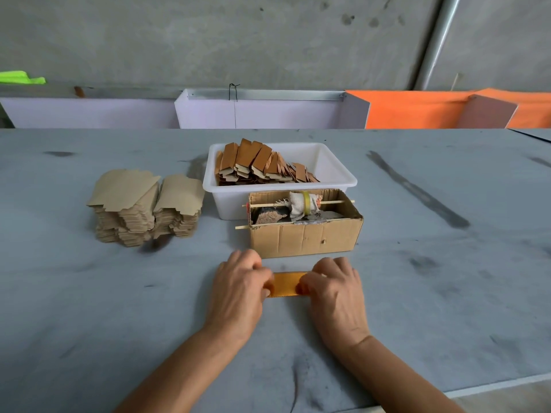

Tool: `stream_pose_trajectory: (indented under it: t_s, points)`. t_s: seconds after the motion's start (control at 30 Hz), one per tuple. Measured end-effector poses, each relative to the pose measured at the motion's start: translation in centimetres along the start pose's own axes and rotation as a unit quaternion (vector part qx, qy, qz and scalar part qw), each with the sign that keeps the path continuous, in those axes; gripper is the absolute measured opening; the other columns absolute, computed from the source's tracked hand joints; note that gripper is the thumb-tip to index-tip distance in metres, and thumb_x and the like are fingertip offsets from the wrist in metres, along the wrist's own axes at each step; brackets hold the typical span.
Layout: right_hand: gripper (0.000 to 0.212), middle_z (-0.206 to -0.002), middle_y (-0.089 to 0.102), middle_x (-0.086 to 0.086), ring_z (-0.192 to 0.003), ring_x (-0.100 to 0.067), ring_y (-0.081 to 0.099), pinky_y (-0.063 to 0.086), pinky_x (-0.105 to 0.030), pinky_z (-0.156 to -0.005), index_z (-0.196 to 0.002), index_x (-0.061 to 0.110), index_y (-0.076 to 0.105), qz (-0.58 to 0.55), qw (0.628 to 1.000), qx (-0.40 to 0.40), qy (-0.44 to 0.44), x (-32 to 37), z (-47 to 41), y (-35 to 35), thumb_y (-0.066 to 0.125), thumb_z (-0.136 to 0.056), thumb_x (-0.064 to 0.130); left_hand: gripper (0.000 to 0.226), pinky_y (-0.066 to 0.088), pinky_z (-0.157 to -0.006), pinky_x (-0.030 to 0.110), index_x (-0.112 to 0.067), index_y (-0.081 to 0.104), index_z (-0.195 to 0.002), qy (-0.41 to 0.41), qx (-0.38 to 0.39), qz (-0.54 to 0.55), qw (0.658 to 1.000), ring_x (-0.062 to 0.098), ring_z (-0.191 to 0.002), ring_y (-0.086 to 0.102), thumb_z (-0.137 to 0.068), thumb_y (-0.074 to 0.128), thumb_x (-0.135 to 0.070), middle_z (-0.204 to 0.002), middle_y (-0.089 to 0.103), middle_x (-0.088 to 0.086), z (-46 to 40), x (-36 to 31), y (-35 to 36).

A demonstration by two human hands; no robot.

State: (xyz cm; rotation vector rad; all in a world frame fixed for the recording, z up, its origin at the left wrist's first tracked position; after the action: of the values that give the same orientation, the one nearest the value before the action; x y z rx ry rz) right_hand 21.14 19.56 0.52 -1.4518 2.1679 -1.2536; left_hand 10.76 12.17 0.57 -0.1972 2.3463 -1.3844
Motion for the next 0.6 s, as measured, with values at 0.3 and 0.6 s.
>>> stream_pose_trajectory:
  t_s: [0.3, 0.6]
  points:
    - [0.015, -0.065, 0.055, -0.002, -0.057, -0.021, 0.054, 0.043, -0.028, -0.047, -0.062, 0.016, 0.065, 0.099, 0.977, 0.092, -0.163, 2.9, 1.1, 1.7, 0.079, -0.064, 0.012, 0.015, 0.043, -0.047, 0.024, -0.017, 0.072, -0.061, 0.173, -0.005, -0.13, 0.976, 0.016, -0.059, 0.06, -0.076, 0.072, -0.021, -0.063, 0.059, -0.003, 1.9, -4.1, 0.8]
    - [0.023, -0.094, 0.056, -0.003, -0.088, -0.025, 0.053, 0.042, -0.032, -0.072, -0.095, 0.027, 0.073, 0.048, 0.984, 0.171, -0.009, 0.2, 1.3, 2.7, 0.053, -0.086, 0.019, 0.02, 0.045, -0.076, 0.026, -0.016, 0.07, -0.084, -0.035, 0.049, -0.034, 0.998, 0.014, -0.094, 0.056, -0.084, 0.056, -0.031, -0.1, 0.056, -0.006, 1.1, 1.8, 1.3]
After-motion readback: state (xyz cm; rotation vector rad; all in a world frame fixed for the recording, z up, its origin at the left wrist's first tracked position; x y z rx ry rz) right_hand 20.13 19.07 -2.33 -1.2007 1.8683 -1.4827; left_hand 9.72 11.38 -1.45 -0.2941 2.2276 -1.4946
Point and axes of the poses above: each hand's wrist, its own z-axis away from the middle knuckle, its own y-axis out of the palm, x = y × z, the point moved 10 cm from there along -z, towards the middle knuckle
